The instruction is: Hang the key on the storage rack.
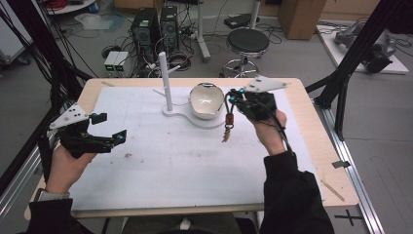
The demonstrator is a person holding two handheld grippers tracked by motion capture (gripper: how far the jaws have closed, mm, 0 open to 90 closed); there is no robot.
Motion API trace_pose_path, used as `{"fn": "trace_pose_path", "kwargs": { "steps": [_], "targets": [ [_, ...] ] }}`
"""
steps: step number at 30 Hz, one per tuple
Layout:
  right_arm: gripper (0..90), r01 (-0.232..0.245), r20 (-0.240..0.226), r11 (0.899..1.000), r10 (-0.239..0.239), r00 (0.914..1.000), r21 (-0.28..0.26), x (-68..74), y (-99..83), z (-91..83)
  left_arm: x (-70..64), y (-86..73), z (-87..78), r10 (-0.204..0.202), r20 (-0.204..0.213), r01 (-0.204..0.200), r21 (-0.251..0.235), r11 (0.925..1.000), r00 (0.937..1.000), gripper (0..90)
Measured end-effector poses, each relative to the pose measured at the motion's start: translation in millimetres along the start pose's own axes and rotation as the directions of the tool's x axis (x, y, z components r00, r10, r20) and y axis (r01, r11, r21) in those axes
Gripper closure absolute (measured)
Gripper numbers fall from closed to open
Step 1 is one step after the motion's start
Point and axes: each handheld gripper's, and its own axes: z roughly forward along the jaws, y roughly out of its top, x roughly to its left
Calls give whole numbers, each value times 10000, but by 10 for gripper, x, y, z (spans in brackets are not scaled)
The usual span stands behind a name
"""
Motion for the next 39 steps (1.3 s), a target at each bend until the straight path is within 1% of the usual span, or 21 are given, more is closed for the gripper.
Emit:
{"fn": "trace_pose_path", "kwargs": {
  "steps": [2, 3, 4, 5, 7, 8, 10, 11, 13, 16, 19, 20, 23, 25, 27, 30, 32, 34, 35, 36, 39],
  "targets": [
    [853, 169, -290, 9998, -167, 9994, 84, 89, 85, 159, -14, -11, -6, -18, -7, 18, -32, 10000, 10000, 55],
    [853, 169, -290, 9998, -167, 9994, 84, 89, 85, 159, -20, -19, -7, 7, 29, -7, 4, 10000, 10000, 55],
    [853, 340, -539, 9993, -331, 9980, 154, 177, 169, 304, -22, -27, -8, 11, 43, -11, 34, 10000, 10000, 55],
    [853, 425, -600, 9990, -415, 9973, 149, 215, 209, 378, -24, -45, -10, -40, 62, 40, 34, 10000, 10000, 55],
    [853, 464, -794, 9988, -450, 9958, 163, 285, 288, 514, -26, -53, -13, -83, 23, 83, 11, 10000, 10000, 55],
    [853, 358, -902, 9993, -349, 9953, 86, 313, 325, 577, -25, -61, -22, -80, -12, 80, 53, 10000, 10000, 55],
    [853, 456, -881, 9990, -458, 9951, -39, 377, 391, 697, -7, -82, -62, -201, -164, 200, -20, 9998, 9997, 55],
    [853, 583, -764, 9983, -583, 9954, -26, 416, 417, 759, 3, -84, -75, -320, -215, 319, -67, 9995, 9993, 55],
    [853, 688, -702, 9976, -684, 9952, 26, 486, 455, 884, 11, -85, -87, -372, -282, 369, -108, 9993, 9989, 55],
    [853, 461, -956, 9989, -459, 9944, 2, 558, 512, 1034, 12, -92, -113, -407, -348, 401, -178, 9990, 9986, 55],
    [853, 521, -1019, 9986, -519, 9934, -11, 621, 558, 1114, -7, -101, -130, -369, -338, 365, -139, 9992, 9987, 55],
    [853, 436, -1171, 9990, -431, 9922, 18, 686, 605, 1184, -16, -104, -135, -387, -350, 382, -139, 9992, 9986, 55],
    [853, 428, -1303, 9991, -433, 9905, -67, 745, 651, 1254, -24, -114, -164, -323, -392, 319, -103, 9994, 9987, 55],
    [853, 504, -1469, 9987, -511, 9878, -86, 840, 715, 1341, -30, -126, -193, -378, -364, 374, -116, 9992, 9986, 55],
    [852, 536, -1494, 9985, -540, 9873, -65, 884, 753, 1393, -24, -137, -233, -471, -306, 466, -167, 9988, 9984, 55],
    [853, 440, -1520, 9990, -449, 9874, -89, 910, 788, 1444, 0, -157, -341, -594, -460, 581, -305, 9978, 9972, 55],
    [853, 339, -1496, 9994, -339, 9882, -27, 911, 793, 1462, 6, -167, -362, -631, -474, 616, -326, 9976, 9969, 55],
    [853, 343, -1295, 9993, -319, 9911, 163, 902, 785, 1553, 15, -197, -399, -694, -572, 679, -273, 9973, 9960, 55],
    [853, 343, -1295, 9993, -319, 9911, 163, 902, 785, 1553, 15, -197, -399, -694, -572, 679, -273, 9973, 9960, 55],
    [852, 148, -1177, 9993, -108, 9930, 337, 890, 767, 1616, 12, -215, -409, -727, -627, 715, -213, 9972, 9954, 55],
    [852, 18, -1025, 9988, 32, 9947, 490, 881, 745, 1684, 1, -237, -428, -737, -699, 729, -147, 9972, 9948, 55]
  ]
}}
